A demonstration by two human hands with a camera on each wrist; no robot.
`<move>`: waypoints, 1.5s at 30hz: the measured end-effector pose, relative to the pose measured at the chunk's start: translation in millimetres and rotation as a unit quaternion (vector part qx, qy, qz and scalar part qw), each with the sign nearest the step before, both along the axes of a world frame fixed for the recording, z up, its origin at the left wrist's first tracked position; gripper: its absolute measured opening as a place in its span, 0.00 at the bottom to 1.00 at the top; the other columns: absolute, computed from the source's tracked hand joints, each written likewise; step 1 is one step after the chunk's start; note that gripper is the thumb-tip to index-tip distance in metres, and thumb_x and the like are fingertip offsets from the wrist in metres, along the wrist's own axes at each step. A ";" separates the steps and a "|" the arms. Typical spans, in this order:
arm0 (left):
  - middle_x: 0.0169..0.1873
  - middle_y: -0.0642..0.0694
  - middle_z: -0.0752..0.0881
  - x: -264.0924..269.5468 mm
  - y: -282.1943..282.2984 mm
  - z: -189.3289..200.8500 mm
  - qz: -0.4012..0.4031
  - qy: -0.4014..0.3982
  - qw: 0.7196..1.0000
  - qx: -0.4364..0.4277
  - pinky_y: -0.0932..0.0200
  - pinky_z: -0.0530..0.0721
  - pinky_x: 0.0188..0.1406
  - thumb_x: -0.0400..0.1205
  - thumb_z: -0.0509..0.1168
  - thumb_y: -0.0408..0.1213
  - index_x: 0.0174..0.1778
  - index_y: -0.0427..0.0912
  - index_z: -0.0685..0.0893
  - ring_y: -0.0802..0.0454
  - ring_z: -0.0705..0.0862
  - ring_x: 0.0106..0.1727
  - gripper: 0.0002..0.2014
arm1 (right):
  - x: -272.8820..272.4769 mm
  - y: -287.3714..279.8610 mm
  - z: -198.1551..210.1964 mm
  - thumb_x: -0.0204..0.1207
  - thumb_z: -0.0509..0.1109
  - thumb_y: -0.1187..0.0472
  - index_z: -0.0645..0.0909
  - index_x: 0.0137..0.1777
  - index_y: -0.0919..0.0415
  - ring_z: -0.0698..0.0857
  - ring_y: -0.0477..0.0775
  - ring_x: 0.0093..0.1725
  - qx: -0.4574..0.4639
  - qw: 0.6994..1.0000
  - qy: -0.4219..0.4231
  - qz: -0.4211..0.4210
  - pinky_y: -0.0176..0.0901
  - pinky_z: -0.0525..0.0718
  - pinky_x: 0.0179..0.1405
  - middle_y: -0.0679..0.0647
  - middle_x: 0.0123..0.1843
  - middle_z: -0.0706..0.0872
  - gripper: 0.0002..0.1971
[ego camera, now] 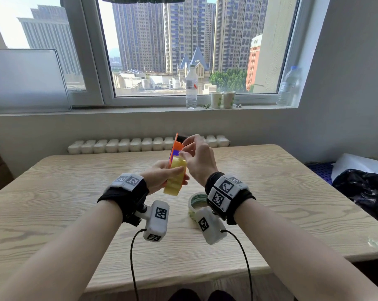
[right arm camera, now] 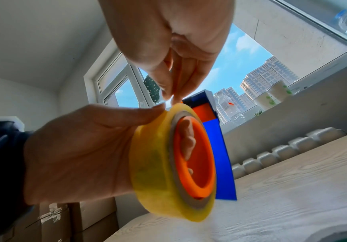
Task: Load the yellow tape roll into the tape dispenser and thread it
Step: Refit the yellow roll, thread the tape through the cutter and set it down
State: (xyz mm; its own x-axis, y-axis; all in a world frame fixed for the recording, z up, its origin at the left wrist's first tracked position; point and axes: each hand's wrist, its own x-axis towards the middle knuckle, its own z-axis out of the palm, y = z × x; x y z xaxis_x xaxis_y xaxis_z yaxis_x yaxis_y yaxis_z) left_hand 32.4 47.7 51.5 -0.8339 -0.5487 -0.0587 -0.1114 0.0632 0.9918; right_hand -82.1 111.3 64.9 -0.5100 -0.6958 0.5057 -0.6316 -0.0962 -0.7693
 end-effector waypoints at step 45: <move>0.34 0.45 0.88 -6.8 1.7 -9.7 0.058 -0.125 0.983 -0.119 0.62 0.82 0.33 0.81 0.61 0.46 0.50 0.35 0.82 0.51 0.86 0.34 0.16 | -34.4 20.9 29.3 0.65 0.76 0.72 0.68 0.62 0.59 0.85 0.54 0.40 0.097 0.987 0.128 0.031 0.45 0.85 0.42 0.53 0.40 0.83 0.28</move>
